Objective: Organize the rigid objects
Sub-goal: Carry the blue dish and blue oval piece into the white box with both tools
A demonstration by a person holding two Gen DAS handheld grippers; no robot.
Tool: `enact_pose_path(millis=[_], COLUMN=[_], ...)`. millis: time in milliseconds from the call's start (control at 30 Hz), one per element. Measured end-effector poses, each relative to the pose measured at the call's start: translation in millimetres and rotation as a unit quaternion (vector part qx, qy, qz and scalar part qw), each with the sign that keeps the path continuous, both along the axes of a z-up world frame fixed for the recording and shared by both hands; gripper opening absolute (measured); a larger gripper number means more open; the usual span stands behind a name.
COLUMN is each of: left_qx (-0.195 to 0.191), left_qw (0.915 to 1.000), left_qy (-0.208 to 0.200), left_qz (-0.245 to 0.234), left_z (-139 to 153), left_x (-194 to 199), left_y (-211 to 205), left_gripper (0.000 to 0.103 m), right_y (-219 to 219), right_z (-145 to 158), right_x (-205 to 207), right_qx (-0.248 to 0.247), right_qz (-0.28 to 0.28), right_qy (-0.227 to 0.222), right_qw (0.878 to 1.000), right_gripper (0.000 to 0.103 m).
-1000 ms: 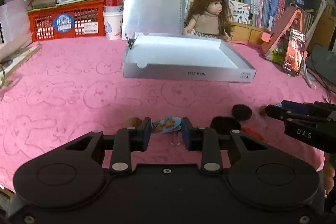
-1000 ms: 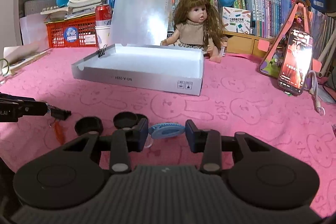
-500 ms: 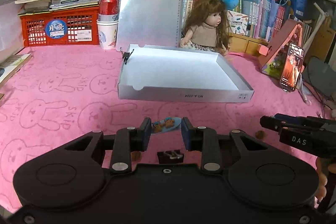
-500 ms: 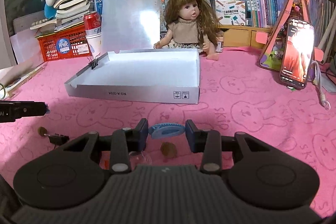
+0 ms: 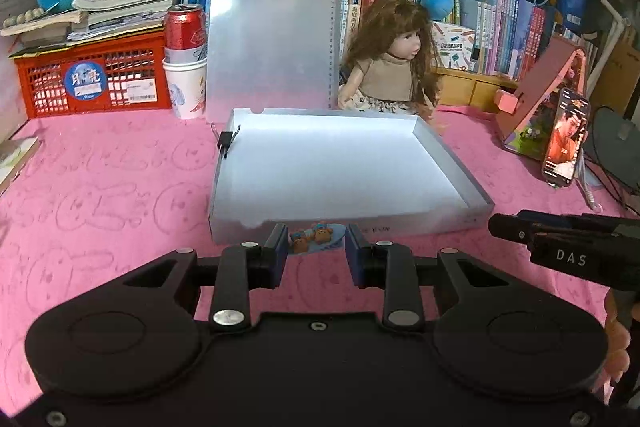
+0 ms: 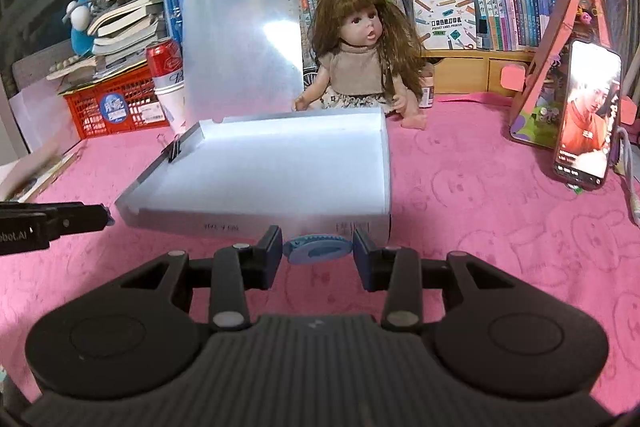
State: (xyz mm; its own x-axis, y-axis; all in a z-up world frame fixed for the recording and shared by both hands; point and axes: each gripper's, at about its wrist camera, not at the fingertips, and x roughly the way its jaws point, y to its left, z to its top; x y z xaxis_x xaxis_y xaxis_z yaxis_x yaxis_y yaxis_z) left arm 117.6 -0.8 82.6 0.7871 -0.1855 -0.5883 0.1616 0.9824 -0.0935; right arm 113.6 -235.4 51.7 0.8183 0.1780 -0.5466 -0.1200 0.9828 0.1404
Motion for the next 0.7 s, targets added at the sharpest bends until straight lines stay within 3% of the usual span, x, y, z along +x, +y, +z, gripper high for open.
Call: enact_pose_path(millis=[200,700], left_qx=[-0.011,-0.014], left_qw=[0.9998,0.9987], left_qy=[0.019,0.043], left_qz=[0.003,0.025], left_z=[3.7,-12.2], left_x=[39.3,107.8], left_y=[-2.8,-8.4], left_gripper=[0.029,0.029], right_y=[-1.0,11.4], right_z=[7.8,10.4], right_x=[29.5,80.6], right_qx=[0.013,-0.014], right_qz=[0.0,-0.009], right_qy=[0.013,0.023], right_qw=[1.0,1.0], right_gripper=[0.044,0.044])
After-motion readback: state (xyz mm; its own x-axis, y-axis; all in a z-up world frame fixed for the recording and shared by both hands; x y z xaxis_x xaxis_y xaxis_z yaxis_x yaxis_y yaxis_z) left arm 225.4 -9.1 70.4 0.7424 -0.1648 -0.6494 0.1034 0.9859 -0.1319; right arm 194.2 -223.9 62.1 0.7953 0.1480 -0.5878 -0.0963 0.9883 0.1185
